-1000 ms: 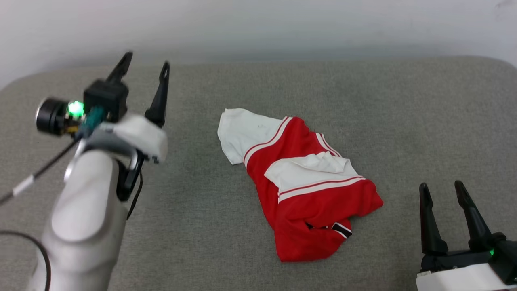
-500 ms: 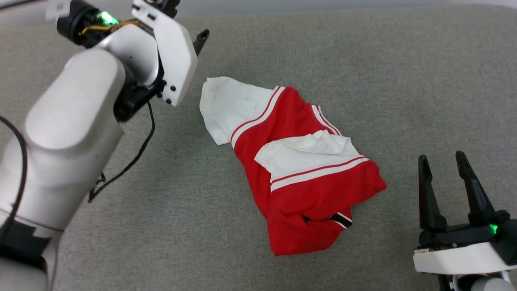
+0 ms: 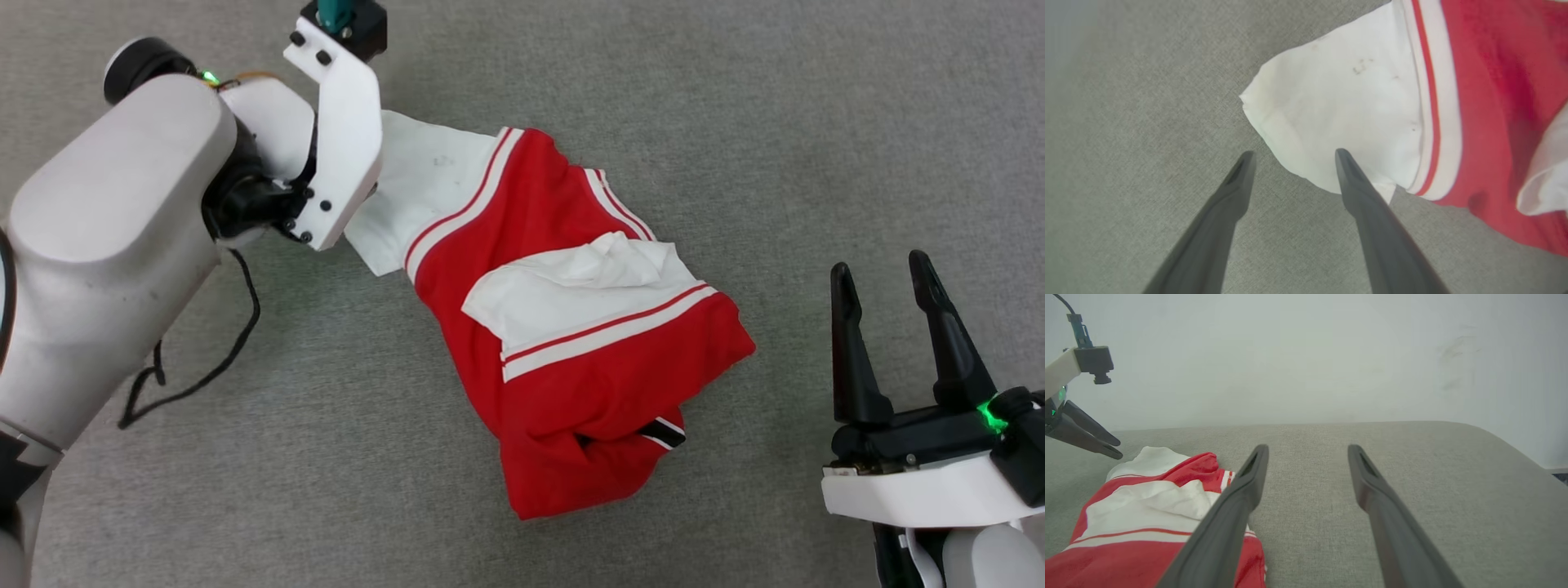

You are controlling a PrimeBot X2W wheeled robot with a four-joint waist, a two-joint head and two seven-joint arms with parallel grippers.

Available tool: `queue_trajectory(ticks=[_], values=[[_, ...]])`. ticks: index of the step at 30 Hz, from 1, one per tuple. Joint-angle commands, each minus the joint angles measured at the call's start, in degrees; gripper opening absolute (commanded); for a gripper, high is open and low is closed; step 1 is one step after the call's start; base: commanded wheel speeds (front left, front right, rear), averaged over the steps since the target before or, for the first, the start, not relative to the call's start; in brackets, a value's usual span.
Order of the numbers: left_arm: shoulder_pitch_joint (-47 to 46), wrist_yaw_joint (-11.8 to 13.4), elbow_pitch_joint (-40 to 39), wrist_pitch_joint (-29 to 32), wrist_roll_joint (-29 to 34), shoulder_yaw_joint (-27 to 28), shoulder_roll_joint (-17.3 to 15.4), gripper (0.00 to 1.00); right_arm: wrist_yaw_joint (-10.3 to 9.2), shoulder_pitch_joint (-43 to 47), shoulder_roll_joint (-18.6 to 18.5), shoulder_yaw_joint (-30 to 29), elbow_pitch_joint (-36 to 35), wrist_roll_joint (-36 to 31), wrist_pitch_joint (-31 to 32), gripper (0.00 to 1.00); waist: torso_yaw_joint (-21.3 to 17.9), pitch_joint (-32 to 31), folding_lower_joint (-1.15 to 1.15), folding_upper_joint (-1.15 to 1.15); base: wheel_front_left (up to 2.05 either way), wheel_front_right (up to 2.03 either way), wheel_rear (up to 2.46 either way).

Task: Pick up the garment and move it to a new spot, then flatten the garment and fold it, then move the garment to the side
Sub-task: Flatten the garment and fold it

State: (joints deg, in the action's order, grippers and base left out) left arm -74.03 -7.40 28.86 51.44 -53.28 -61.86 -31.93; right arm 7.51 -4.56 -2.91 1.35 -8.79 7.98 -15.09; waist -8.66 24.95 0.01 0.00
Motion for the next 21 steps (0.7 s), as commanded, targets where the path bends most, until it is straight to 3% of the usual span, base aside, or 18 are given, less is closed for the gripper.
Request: queue_trajectory(ticks=[1,10,11,12,21], values=[[0.1,0.0,0.2,0.1,-0.3,-0.4,-0.3,1.00,-0.04,-0.9,0.1,0.1,-0.2,0.2,-0.1,1.00,-1.0,1.0,-0.01,0.00,0.00,0.00,0.00],[2.7,0.0,0.7,0.5,-3.4,-9.5,-1.5,0.97,-0.04,-1.5,0.1,0.3,-0.2,0.5,-0.1,1.00,-1.9,2.8,-0.01,0.00,0.00,0.00,0.00],[2.5,0.0,0.5,0.0,-3.4,-10.0,-1.5,0.10,-0.04,-1.5,0.0,0.3,-0.2,0.5,-0.1,1.00,-1.9,2.8,-0.01,0.00,0.00,0.00,0.00],[2.0,0.0,0.5,-1.1,-3.4,-10.3,-1.5,0.00,-0.04,-1.6,0.1,0.2,-0.1,0.4,-0.1,1.00,-1.7,2.7,-0.01,0.00,0.00,0.00,0.00],[-1.9,0.0,-3.4,-10.7,-6.0,-10.8,-2.9,0.00,-0.04,1.0,0.0,-0.4,1.6,-0.8,-0.1,1.00,2.2,-4.0,-0.01,0.00,0.00,0.00,0.00]])
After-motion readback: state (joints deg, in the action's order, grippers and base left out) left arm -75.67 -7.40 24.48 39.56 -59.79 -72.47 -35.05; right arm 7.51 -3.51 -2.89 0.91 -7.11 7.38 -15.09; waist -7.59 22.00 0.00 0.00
